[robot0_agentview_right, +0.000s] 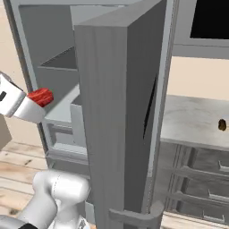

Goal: Open the fridge, remove the peach, sweet potato, and steak, and place them on any counter.

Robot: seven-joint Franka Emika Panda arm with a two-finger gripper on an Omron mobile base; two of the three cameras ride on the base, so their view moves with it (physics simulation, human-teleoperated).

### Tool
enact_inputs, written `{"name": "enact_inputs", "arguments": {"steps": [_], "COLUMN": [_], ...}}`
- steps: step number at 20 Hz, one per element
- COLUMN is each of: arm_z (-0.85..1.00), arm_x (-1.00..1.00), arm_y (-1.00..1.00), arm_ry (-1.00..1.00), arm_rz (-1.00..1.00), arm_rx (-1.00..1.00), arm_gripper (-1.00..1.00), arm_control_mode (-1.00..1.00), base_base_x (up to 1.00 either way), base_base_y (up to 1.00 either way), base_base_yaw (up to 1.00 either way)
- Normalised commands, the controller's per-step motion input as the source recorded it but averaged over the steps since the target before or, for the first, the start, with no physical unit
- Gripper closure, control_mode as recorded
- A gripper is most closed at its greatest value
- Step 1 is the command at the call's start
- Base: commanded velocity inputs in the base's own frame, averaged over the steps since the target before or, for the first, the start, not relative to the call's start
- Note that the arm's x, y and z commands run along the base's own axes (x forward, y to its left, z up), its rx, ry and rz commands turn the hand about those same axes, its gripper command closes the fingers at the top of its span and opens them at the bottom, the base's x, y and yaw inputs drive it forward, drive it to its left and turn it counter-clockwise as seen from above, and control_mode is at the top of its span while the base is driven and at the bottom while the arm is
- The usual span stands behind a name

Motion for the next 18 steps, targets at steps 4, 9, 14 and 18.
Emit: {"name": "enact_inputs", "arguments": {"steps": [4, 9, 14, 18], "arm_z": [0.0, 0.0, 0.0, 0.0], "arm_x": [0.0, 0.0, 0.0, 0.0], "arm_y": [0.0, 0.0, 0.0, 0.0], "arm_ry": [0.0, 0.0, 0.0, 0.0], "arm_rz": [0.0, 0.0, 0.0, 0.0], "arm_rx": [0.0, 0.0, 0.0, 0.0], "arm_gripper": [1.0, 1.0, 1.0, 1.0], "arm_control_mode": [1.0, 1.0, 1.0, 1.0], "base_base_x": [-1.0, -1.0, -1.0, -1.0], "base_base_y": [0.17, 0.05, -0.01, -0.27], "base_base_yaw": [0.03, 0.05, 0.03, 0.01]}}
